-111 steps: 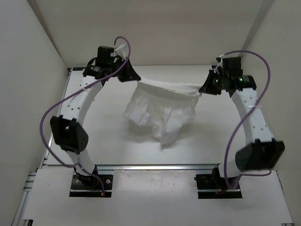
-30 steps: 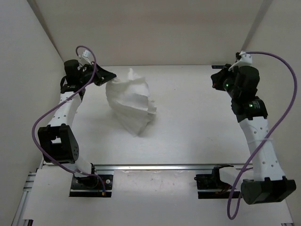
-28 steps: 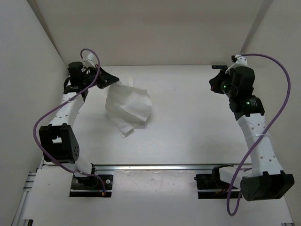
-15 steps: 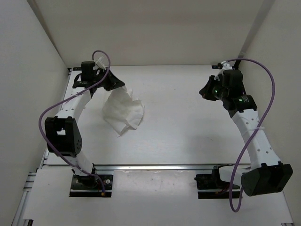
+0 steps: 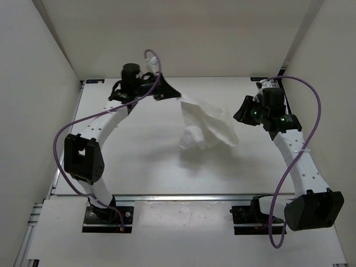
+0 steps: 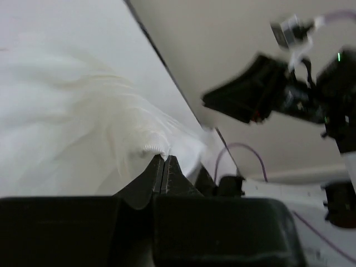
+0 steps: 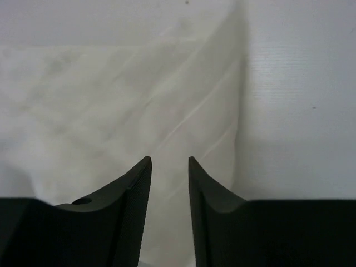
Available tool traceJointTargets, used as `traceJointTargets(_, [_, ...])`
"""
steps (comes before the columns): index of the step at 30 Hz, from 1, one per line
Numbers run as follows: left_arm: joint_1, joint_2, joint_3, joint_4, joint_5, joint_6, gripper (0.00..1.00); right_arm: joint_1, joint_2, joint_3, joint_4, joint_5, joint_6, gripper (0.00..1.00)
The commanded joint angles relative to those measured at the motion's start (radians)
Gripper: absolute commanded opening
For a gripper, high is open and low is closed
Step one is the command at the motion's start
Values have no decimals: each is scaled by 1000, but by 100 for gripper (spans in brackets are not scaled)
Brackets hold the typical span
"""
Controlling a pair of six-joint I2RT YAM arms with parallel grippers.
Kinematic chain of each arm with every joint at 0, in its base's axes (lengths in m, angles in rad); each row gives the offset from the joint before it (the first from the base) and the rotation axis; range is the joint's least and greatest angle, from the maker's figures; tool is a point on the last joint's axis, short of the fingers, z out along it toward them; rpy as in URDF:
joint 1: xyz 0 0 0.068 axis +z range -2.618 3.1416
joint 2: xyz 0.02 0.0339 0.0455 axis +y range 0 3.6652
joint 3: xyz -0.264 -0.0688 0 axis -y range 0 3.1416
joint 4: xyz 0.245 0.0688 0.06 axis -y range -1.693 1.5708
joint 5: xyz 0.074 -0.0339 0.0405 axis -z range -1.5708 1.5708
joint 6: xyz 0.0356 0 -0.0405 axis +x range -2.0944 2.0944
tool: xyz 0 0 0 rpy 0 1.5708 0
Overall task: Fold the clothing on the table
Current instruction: Flatten the skirt out
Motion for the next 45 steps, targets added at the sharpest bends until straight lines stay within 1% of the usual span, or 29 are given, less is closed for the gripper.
traceJointTargets(1, [149, -68, -175, 137, -4, -105, 0, 39, 20, -47, -61, 26, -27, 40])
traceJointTargets(2, [147, -68, -203, 126, -36, -81, 0, 58, 24, -60, -64, 37, -27, 41])
traceJointTargets(4, [118, -70, -244, 106, -60, -50, 0, 63, 47, -84, -95, 44, -21, 51])
traceJointTargets(5, [103, -76, -264, 80, -73, -39, 0, 66, 43, -86, -98, 30, -19, 51])
traceJointTargets(7, [78, -62, -278, 86, -85, -34, 0, 82, 41, -109, -101, 11, -12, 51])
traceJointTargets(9, [49, -57, -289, 73, -103, -21, 0, 112, 36, -123, -90, 30, -9, 52])
traceJointTargets(13, [48, -51, -307, 65, -111, -24, 0, 127, 20, -144, -61, -12, 14, 52])
traceJointTargets(16, [46, -48, -287, 42, -125, -10, 0, 159, 18, -169, -49, -51, 17, 54])
traceJointTargets(18, [51, -40, -257, 14, -155, -1, 0, 185, 30, -158, -50, -55, -1, 53])
traceJointTargets(23, [11, -11, -198, -64, -139, 54, 0, 221, 32, -160, -55, -12, 16, 51])
traceJointTargets(24, [3, -8, -183, -88, -120, 67, 0, 207, 21, -161, -58, -6, 22, 51])
traceJointTargets(27, [-61, 21, -157, -222, -68, 177, 0, 147, -26, -169, -49, 14, 33, 50])
traceJointTargets(29, [-139, 30, -154, -274, -27, 270, 0, 95, -60, -169, -44, 8, 37, 50])
traceJointTargets(30, [-153, 38, -163, -279, 26, 280, 0, 65, -71, -173, -49, -10, 34, 51])
traceJointTargets(31, [-175, 45, -183, -223, 71, 259, 0, 38, -80, -175, -50, -10, 31, 51])
traceJointTargets(32, [-178, 41, -201, -167, 88, 180, 0, 24, -86, -178, -56, -10, 33, 51])
traceJointTargets(33, [-170, 27, -262, 3, 93, 117, 0, 20, -89, -184, -53, -10, 33, 50])
traceJointTargets(34, [-135, 9, -334, 222, 70, -33, 0, 18, -89, -192, -53, -7, 34, 50])
traceJointTargets(35, [-79, 0, -365, 308, 43, -179, 0, 11, -86, -190, -61, -10, 33, 50])
traceJointTargets(36, [-37, 7, -402, 420, 1, -236, 0, 15, -88, -189, -61, -9, 39, 50])
traceJointTargets(37, [35, 13, -421, 465, -36, -308, 0, 21, -89, -184, -69, -9, 36, 50])
traceJointTargets(38, [108, 10, -415, 403, -109, -294, 0, 29, -80, -186, -60, -6, 39, 50])
traceJointTargets(39, [171, 0, -401, 343, -146, -207, 0, 37, -83, -184, -70, -1, 43, 50])
traceJointTargets(40, [199, -1, -343, 178, -236, -153, 0, 47, -82, -183, -64, 1, 40, 50])
traceJointTargets(41, [243, -4, -291, 7, -343, -37, 0, 55, -74, -184, -61, 2, 48, 50])
traceJointTargets(42, [259, -8, -274, -63, -411, 10, 0, 57, -69, -183, -60, 2, 45, 50])
traceJointTargets(43, [290, -17, -263, -163, -520, 80, 0, 63, -69, -179, -60, 2, 50, 51])
traceJointTargets(44, [313, -27, -267, -220, -572, 116, 0, 66, -62, -183, -57, -1, 47, 51])
traceJointTargets(45, [321, -43, -278, -233, -579, 125, 0, 67, -54, -178, -61, -1, 56, 50])
